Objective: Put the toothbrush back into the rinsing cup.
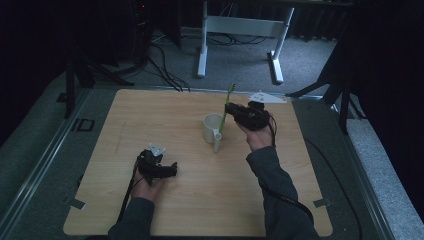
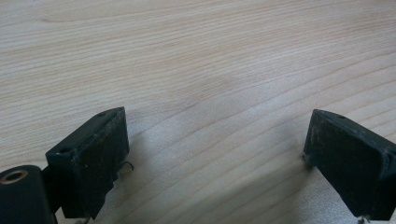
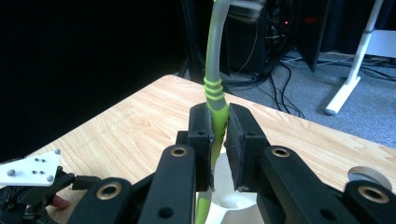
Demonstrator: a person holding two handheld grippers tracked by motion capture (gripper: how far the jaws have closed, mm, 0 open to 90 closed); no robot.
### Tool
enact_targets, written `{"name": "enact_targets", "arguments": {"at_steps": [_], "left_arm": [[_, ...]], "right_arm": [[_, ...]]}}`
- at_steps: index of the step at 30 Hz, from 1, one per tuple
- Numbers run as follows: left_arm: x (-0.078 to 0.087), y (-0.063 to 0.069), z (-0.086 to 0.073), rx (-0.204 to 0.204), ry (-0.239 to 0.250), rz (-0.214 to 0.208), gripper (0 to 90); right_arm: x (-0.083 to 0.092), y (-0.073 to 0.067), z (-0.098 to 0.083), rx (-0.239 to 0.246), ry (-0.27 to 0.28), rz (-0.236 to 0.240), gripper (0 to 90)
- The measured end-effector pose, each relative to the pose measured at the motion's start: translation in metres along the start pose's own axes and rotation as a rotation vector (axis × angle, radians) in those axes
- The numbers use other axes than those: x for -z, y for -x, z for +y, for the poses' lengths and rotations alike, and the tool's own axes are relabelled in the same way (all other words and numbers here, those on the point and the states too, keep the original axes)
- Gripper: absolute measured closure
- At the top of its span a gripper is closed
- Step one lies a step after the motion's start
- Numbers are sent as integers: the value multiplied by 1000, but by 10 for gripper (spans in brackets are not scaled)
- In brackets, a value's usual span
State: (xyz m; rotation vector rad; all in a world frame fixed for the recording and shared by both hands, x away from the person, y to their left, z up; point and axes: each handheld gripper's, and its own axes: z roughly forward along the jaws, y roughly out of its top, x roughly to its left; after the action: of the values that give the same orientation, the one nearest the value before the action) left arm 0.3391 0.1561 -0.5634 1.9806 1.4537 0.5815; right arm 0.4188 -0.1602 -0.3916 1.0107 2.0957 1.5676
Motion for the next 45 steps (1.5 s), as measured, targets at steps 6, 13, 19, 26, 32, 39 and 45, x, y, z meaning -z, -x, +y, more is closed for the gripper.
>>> {"name": "enact_targets", "arguments": {"at_steps": [6, 13, 19, 26, 32, 39, 45], "left_arm": [[0, 0, 0, 1, 1, 0, 70], [0, 0, 0, 1, 1, 0, 70], [0, 0, 0, 1, 1, 0, 70], [0, 0, 0, 1, 1, 0, 70], [0, 0, 0, 1, 1, 0, 70], [0, 0, 0, 1, 1, 0, 70], [0, 0, 0, 1, 1, 0, 70]], "right_arm": [[-3, -2, -3, 3, -4, 5, 805], [-6, -2, -8, 2, -13, 9, 805], [-8, -2, -11, 4, -18, 14, 805], [-9, 0, -16, -4, -20, 11, 805], [-11, 0, -19, -7, -24, 12, 805], [-12, 1, -20, -4, -24, 8, 804], [-13, 2, -22, -7, -24, 2, 804]]}}
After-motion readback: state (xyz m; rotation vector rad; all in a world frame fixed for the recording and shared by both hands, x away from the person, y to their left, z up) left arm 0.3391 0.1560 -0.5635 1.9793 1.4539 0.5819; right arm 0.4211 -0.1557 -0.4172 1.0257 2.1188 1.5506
